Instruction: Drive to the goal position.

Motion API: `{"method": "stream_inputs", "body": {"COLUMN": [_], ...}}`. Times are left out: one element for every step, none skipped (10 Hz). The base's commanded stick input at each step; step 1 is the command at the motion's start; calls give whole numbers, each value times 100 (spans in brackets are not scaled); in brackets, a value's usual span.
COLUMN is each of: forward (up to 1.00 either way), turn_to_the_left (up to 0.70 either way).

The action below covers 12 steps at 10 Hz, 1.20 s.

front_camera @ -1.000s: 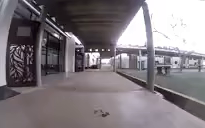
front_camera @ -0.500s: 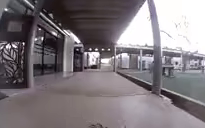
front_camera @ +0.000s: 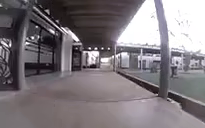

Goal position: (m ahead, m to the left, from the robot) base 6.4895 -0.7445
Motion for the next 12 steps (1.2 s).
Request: {"method": "stream_inputs", "body": {"forward": [70, 70, 70, 70, 70, 70, 70, 70, 70, 70, 70, 70], "turn_to_the_left": [0, 0, 0, 0, 0, 0, 0, 0, 0, 0, 0, 0]}}
